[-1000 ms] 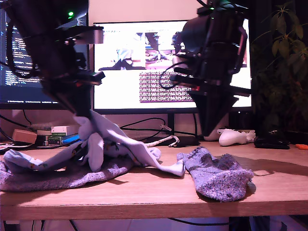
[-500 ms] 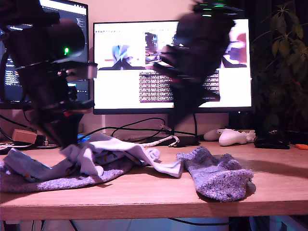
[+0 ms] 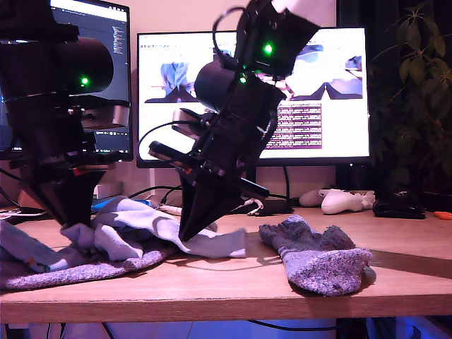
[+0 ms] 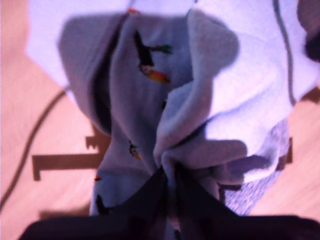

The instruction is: Pair up the socks based on colour and pattern, by placing them on top of one another

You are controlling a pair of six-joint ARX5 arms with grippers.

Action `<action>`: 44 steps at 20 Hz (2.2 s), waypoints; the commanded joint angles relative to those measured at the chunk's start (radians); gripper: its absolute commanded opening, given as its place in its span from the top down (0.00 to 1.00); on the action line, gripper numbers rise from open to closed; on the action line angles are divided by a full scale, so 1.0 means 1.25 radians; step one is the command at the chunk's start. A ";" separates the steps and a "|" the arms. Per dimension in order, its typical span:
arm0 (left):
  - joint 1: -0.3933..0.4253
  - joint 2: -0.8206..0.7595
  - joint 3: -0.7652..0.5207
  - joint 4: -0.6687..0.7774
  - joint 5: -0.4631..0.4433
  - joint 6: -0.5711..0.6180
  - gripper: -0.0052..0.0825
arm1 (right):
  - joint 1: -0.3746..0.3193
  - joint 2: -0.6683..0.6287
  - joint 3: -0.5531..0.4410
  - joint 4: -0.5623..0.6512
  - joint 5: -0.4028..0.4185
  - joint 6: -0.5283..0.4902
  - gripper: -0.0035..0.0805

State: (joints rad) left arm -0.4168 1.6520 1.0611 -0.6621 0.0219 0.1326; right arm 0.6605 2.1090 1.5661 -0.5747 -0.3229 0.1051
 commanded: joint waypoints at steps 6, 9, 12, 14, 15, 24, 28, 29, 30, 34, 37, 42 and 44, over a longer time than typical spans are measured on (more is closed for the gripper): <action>0.016 0.010 -0.009 -0.067 -0.054 -0.011 0.97 | 0.036 0.084 -0.011 0.199 -0.079 0.087 0.97; 0.034 0.010 -0.009 -0.067 -0.085 -0.023 0.97 | 0.064 0.118 -0.010 0.271 -0.096 0.120 0.97; 0.060 0.010 -0.009 -0.060 -0.150 -0.021 0.97 | 0.081 0.150 0.003 0.359 -0.092 0.148 0.97; 0.080 0.010 -0.009 -0.049 -0.164 -0.019 0.97 | 0.080 0.151 0.005 0.406 -0.082 0.148 0.97; 0.087 0.010 -0.009 -0.049 -0.164 -0.017 0.97 | 0.078 0.151 0.008 0.412 -0.084 0.147 0.97; 0.085 -0.034 0.014 -0.077 -0.149 -0.012 0.97 | -0.024 0.006 0.021 0.177 -0.138 0.023 0.97; 0.085 -0.080 0.032 -0.087 -0.102 -0.008 0.97 | -0.058 -0.098 0.021 0.074 -0.130 -0.011 0.97; 0.085 -0.088 0.037 -0.093 -0.072 -0.017 0.97 | -0.066 -0.115 0.021 0.029 -0.129 -0.027 0.97; 0.082 -0.094 0.045 -0.100 -0.045 -0.023 0.97 | -0.077 -0.134 0.021 -0.017 -0.128 -0.044 0.97; 0.059 -0.098 0.079 -0.099 0.049 -0.077 0.97 | -0.113 -0.198 0.020 -0.136 -0.077 -0.104 0.97; 0.042 -0.097 0.079 -0.073 0.141 -0.129 0.97 | -0.139 -0.241 0.020 -0.168 -0.065 -0.106 0.97; -0.002 -0.094 0.079 0.007 0.216 -0.215 0.97 | -0.154 -0.260 0.020 -0.233 -0.042 -0.129 0.97; -0.030 -0.079 0.079 0.022 0.216 -0.221 0.97 | -0.154 -0.260 0.020 -0.254 -0.031 -0.148 0.97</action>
State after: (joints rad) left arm -0.4400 1.5333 1.1637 -0.6468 0.2874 -0.1360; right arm 0.4606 1.7729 1.6012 -0.8871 -0.3660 -0.0677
